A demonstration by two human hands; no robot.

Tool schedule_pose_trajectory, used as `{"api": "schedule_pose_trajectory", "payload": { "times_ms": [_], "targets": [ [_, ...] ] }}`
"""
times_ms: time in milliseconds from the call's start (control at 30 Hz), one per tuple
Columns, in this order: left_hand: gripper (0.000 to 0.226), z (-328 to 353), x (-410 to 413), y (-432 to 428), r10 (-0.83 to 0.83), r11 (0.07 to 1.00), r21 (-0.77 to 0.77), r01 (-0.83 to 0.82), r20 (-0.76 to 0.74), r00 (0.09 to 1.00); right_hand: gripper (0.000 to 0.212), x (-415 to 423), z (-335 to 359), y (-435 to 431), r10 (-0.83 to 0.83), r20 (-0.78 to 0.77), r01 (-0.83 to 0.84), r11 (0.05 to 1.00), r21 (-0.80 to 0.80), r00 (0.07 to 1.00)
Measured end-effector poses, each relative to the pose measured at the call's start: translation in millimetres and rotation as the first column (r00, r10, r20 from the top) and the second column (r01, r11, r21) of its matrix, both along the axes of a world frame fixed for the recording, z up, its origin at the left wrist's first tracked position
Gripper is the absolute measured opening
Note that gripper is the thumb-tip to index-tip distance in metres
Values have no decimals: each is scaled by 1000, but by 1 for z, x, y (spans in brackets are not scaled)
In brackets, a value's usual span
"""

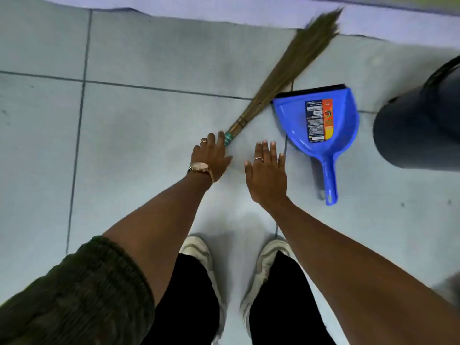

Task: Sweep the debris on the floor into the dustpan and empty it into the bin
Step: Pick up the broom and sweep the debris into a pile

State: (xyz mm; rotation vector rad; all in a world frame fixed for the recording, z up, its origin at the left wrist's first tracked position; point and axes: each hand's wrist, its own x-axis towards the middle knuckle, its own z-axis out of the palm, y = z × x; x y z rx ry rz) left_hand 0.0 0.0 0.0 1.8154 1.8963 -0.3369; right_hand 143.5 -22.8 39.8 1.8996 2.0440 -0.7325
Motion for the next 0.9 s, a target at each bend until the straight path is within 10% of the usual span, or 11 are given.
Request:
{"api": "schedule_pose_trajectory", "payload": {
  "times_ms": [233,600,900],
  "targets": [
    [37,-26,2,26,66,997,27,-66,10,998,60,-9,-26,7,24,13,-24,999,-36,1000],
    [35,164,-82,-44,376,916,49,-399,246,894,62,-69,150,-4,149,3,-149,989,14,989],
    [48,333,-171,-192,836,512,-68,-856,269,479,64,-178,322,-65,462,-68,-462,887,29,884]
  ]
}}
